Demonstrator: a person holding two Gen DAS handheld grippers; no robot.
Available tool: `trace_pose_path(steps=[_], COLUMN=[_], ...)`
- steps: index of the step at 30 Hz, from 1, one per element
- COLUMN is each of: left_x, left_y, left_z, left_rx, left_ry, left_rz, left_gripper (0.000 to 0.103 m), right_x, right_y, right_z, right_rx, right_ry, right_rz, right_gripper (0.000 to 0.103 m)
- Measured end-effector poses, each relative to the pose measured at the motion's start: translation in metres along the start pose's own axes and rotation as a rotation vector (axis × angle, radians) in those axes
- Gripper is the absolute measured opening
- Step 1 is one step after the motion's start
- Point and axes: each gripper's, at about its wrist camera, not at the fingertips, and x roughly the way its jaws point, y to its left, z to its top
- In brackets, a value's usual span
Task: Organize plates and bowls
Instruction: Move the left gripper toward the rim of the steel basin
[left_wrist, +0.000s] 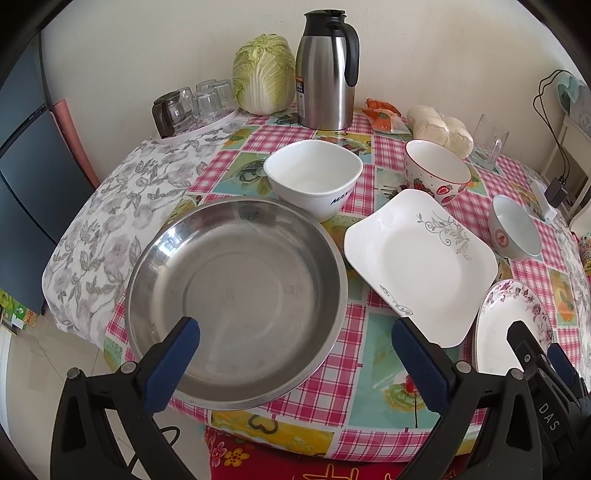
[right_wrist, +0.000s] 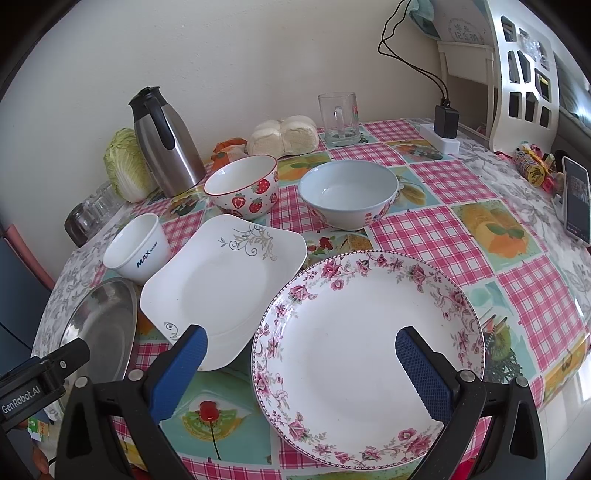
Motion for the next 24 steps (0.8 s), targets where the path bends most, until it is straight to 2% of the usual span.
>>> trace_pose_path(steps=[17,20,22,24], left_x=[0.001,0.0,0.0,0.0], left_y=[0.002,0.004,0.005,0.006], left_z=[-0.001,-0.001,-0.001,0.0], left_rx=[0.004,0.006,0.005,0.002], left_ry=[-0.026,-0.037,-0.043,-0.038], left_rz=[0.015,0.023,0.026,0.02], left_gripper=[0.103,0.103,0.103,0.103], right_x=[-0.004,0.004,0.005,0.005], right_y=[0.008,0.003,0.004,0.009], right_z=[0.008,0.0,-0.002,-0.001], right_rx=[-0.004,-0.005,-0.015,-0.057], right_ry=[0.003,0.007,0.006,0.007], right_rz=[-0.003,-0.002,-0.008,-0.049], right_gripper=[0.103,0.103,0.103,0.103])
